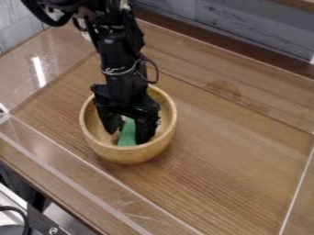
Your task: Remove the green block from inside the brown bowl and put it on the table
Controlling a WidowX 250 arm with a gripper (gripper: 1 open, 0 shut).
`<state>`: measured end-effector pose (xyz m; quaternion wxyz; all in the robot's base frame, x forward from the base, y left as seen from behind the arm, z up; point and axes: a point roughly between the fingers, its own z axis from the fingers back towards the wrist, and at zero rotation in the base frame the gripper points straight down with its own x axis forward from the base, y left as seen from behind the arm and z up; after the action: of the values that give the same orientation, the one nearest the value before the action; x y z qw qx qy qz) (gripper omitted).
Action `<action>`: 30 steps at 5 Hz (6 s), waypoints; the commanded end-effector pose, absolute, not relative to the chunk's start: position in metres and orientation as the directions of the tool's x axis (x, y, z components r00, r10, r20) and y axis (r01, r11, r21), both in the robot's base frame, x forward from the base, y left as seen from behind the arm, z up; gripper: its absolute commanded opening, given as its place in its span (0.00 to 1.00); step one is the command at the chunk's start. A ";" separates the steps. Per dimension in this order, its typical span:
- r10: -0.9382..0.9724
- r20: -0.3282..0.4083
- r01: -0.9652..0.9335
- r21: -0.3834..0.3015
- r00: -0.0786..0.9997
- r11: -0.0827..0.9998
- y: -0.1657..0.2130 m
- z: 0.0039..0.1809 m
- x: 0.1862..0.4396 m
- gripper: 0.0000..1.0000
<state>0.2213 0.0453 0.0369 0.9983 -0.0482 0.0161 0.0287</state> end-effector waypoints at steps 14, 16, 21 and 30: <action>0.030 -0.088 -0.045 -0.181 0.996 0.982 0.008 0.084 0.223 0.00; 0.005 -0.080 -0.020 -0.195 0.997 0.981 -0.004 0.094 0.228 0.00; -0.108 -0.021 0.101 -0.209 0.994 0.973 -0.087 0.079 0.249 0.00; -0.006 0.019 0.009 -0.169 1.000 0.986 0.021 0.158 0.255 1.00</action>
<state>0.2501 0.0234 0.1418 0.9957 -0.0898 0.0207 0.0091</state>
